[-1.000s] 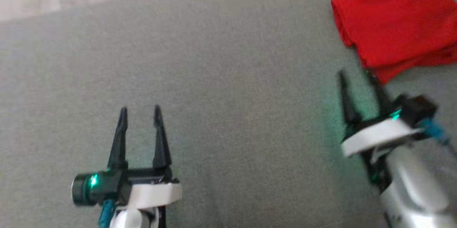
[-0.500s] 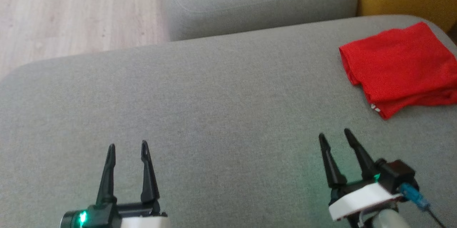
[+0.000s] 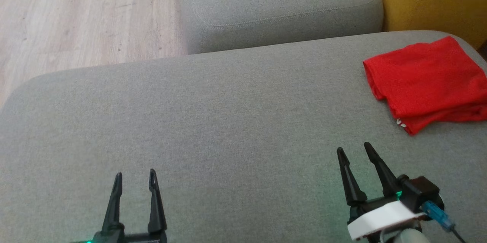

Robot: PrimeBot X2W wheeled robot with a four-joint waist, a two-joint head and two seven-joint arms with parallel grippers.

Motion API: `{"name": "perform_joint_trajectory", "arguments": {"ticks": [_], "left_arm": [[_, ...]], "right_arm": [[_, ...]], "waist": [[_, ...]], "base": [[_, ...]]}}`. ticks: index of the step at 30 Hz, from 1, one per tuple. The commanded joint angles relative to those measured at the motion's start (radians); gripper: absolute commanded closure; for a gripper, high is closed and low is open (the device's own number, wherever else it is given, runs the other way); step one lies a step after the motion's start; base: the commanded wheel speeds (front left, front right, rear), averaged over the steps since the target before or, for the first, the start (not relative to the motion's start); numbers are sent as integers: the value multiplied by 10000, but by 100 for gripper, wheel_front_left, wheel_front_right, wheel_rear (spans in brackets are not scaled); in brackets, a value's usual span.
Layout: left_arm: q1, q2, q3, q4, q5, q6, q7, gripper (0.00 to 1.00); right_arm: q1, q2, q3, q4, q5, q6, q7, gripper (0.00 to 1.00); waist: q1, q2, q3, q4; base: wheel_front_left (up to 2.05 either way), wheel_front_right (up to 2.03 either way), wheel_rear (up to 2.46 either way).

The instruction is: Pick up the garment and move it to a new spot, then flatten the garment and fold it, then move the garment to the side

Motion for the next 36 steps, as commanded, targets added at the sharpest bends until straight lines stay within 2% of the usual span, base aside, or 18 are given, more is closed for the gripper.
{"name": "perform_joint_trajectory", "arguments": {"ticks": [1, 9, 10, 12, 36], "left_arm": [[-263, -49, 340, -224, 87, 0, -51, 0], [-261, -49, 319, -131, 74, 11, -51, 0], [1, -2, -9, 162, -5, 5, 1, 100], [32, -4, -37, 478, -25, 6, 8, 100], [-550, 157, 328, 815, -3028, -578, 532, 100]], "right_arm": [[-226, 18, 143, -373, -92, -7, -108, 0], [-247, 2, 141, -433, -127, -7, -108, 0], [2, 8, -18, -35, -71, 0, 2, 100], [61, 8, 12, 266, -57, 0, 17, 100], [-211, -59, -428, 170, 2770, -1, 566, 100]], "waist": [[0, -1, 10, 5], [0, -1, 51, -41], [0, -1, 51, -38], [0, -1, 53, -37], [0, -1, 122, 55]], "base": [[0, 0, 0], [0, 0, 0], [0, 0, 0], [0, 0, 0], [0, 0, 0]]}}
